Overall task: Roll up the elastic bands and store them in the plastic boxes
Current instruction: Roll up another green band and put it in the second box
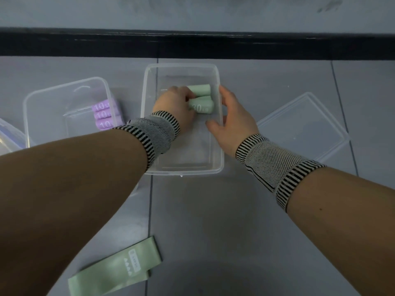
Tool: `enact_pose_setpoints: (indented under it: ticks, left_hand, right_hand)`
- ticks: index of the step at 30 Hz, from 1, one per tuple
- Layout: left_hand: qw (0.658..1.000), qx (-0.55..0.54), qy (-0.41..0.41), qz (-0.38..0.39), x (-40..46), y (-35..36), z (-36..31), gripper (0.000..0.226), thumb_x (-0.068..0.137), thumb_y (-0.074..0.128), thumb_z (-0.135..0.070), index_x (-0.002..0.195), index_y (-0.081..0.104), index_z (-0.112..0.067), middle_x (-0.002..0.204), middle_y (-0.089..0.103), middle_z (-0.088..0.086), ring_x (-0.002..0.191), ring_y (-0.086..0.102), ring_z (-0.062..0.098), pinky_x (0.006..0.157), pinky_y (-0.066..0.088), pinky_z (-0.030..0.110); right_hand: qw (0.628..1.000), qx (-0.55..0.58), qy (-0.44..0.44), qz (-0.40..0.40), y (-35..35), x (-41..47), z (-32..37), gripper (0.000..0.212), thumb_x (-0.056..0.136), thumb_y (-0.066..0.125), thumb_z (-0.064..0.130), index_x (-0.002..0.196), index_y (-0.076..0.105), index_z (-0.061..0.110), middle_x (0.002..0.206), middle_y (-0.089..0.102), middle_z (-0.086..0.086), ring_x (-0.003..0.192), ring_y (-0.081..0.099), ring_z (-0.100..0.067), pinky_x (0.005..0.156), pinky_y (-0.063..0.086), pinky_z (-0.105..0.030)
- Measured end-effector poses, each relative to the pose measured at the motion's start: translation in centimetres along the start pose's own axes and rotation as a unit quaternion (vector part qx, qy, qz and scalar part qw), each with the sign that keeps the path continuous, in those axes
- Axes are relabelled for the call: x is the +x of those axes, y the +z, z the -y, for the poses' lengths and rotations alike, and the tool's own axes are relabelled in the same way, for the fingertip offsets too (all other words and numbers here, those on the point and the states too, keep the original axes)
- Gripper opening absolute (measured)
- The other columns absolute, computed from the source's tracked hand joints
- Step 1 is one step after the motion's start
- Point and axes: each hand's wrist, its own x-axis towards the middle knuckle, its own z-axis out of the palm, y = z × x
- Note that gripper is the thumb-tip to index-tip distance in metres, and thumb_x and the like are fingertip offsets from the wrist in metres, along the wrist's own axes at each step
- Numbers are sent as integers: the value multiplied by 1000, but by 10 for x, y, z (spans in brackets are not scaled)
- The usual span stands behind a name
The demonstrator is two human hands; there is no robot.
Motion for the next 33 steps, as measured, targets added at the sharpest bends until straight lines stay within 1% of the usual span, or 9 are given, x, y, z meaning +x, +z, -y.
enact_pose_setpoints:
  ticks: [6,12,15,21,24,26,29,31,33]
  left_hand:
    - [999,45,9,7,3,-1,3,37,89,56,-25,126,56,-20,121,53,7,106,55,24,88,46,34]
    - [999,17,16,-38,-5,8,3,36,90,55,-21,126,55,-17,123,53,8,105,56,25,94,46,35]
    - [999,11,21,-29,-5,7,2,38,88,55,-20,126,54,-17,122,53,8,106,56,25,95,47,38]
    - [1000,7,17,-12,-6,-5,2,38,82,63,-27,118,55,-19,121,47,2,101,54,21,84,46,30]
    - [997,-63,0,-38,-13,-13,2,31,78,68,-25,105,54,-21,105,56,-3,89,58,14,71,46,24]
    - [994,-103,-3,-23,-16,-18,1,28,77,70,-24,100,54,-22,93,62,-5,78,59,9,62,47,19]
    - [979,-201,-36,24,-21,-28,1,24,77,71,-22,98,59,-22,89,64,-4,74,60,9,65,53,23]
    - [941,-322,-79,72,-27,-37,1,22,79,71,-17,99,63,-21,89,65,-1,76,62,12,71,56,28]
    - [890,-428,-100,122,-38,-45,-1,22,80,70,-7,96,64,-20,87,65,1,80,62,14,72,55,29]
  right_hand:
    - [1000,-2,2,-1,2,-1,0,78,87,61,26,151,16,26,149,37,3,118,54,-20,105,41,-34]
    - [1000,-21,-3,4,0,1,-1,79,87,61,28,150,15,27,150,36,4,119,53,-18,105,42,-37]
    - [1000,-15,-6,1,2,2,-2,79,85,61,28,150,16,26,149,37,3,119,54,-18,104,43,-38]
    - [1000,-16,-10,-1,1,3,-4,79,86,61,28,150,16,26,149,36,3,122,51,-17,104,43,-39]
    - [1000,-16,-10,-4,2,3,-4,78,86,61,30,150,17,25,149,36,2,123,50,-17,105,42,-39]
    - [999,-21,-13,-25,2,1,-3,78,86,62,31,150,19,23,150,32,0,129,43,-17,110,35,-33]
    - [992,-64,-43,-97,-6,-1,7,65,91,57,29,147,27,18,151,31,-3,137,29,-19,108,19,-22]
    - [991,-74,-51,-102,-14,-3,17,52,95,51,30,144,36,18,144,43,-2,131,36,-19,106,26,-24]
    - [995,-51,-52,-68,-19,-6,27,46,97,48,30,140,43,18,132,54,-1,118,48,-16,99,37,-27]
